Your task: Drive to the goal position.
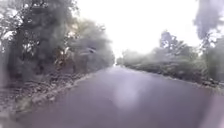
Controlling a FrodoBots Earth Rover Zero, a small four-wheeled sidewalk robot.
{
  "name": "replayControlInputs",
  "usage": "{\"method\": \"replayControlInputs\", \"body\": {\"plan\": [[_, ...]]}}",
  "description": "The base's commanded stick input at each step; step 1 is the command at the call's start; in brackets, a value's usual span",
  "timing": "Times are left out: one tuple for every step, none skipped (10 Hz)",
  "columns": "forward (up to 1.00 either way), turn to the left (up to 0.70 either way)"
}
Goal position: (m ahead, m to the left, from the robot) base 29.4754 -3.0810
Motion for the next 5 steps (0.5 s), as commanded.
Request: {"method": "replayControlInputs", "body": {"plan": [[1.00, 0.00], [1.00, 0.00], [1.00, 0.00], [1.00, -0.15], [1.00, -0.39]]}}
